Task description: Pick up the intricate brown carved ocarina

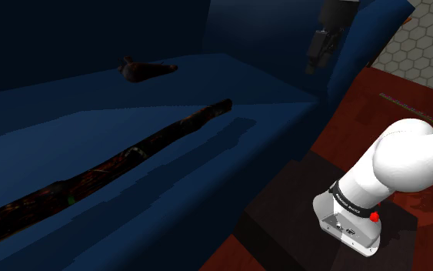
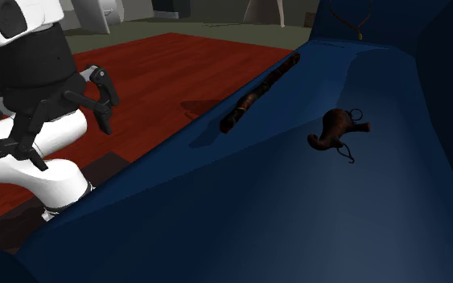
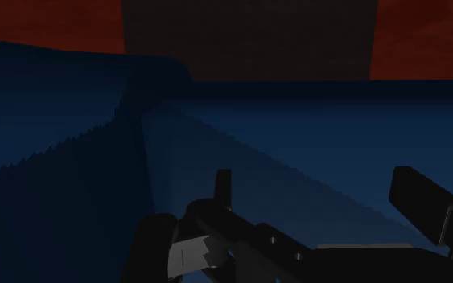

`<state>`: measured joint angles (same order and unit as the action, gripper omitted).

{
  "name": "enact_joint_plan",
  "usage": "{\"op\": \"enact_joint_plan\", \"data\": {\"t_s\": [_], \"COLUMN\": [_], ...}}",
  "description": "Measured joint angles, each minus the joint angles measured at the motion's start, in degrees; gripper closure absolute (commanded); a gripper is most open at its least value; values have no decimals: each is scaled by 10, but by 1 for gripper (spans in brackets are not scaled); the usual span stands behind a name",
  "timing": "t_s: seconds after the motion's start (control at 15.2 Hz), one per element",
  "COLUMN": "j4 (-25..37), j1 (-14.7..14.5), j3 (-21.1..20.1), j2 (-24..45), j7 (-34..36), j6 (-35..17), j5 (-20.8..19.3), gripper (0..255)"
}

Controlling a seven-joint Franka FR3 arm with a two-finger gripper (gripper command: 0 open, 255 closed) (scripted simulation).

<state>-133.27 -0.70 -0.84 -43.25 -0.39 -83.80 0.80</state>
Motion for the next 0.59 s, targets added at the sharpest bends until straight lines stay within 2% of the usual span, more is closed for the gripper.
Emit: {"op": "enact_joint_plan", "data": {"t_s": [0.2, 0.59], "j4": [10, 65], "j1": [-4, -18], "j3": [-10, -50], "j2": [18, 113], "j7": [12, 62], "j6": [-9, -56], "j5": [10, 48], "gripper": [0, 0]}}
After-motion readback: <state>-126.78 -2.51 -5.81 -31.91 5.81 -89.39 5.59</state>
